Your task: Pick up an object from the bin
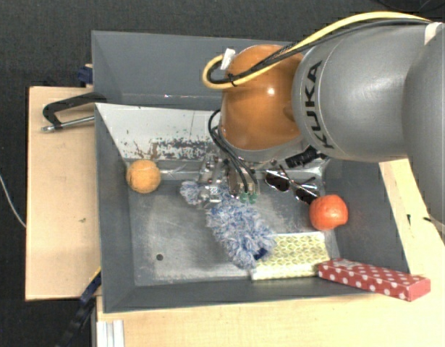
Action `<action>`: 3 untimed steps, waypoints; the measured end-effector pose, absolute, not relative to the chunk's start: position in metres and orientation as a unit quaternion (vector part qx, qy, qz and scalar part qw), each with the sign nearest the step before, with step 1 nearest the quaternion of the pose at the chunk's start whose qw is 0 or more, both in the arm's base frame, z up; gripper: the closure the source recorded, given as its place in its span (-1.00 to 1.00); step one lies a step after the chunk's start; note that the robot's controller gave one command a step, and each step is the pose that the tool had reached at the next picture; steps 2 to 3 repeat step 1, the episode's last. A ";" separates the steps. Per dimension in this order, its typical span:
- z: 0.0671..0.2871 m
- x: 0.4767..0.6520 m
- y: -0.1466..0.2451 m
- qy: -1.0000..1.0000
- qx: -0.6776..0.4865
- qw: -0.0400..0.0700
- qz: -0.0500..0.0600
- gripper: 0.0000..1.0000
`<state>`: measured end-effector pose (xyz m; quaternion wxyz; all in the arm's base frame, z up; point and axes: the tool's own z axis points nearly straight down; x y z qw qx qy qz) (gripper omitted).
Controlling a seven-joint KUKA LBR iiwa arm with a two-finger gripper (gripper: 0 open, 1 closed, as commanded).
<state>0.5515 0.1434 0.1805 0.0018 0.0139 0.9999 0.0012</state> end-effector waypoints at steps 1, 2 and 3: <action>0.256 0.556 0.150 1.000 0.021 0.002 0.001 1.00; 0.256 0.556 0.150 1.000 0.021 0.002 0.001 1.00; 0.256 0.556 0.150 1.000 0.021 0.002 0.001 1.00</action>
Offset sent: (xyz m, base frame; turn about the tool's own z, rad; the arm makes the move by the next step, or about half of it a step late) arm 0.0000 0.0000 0.0000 0.0000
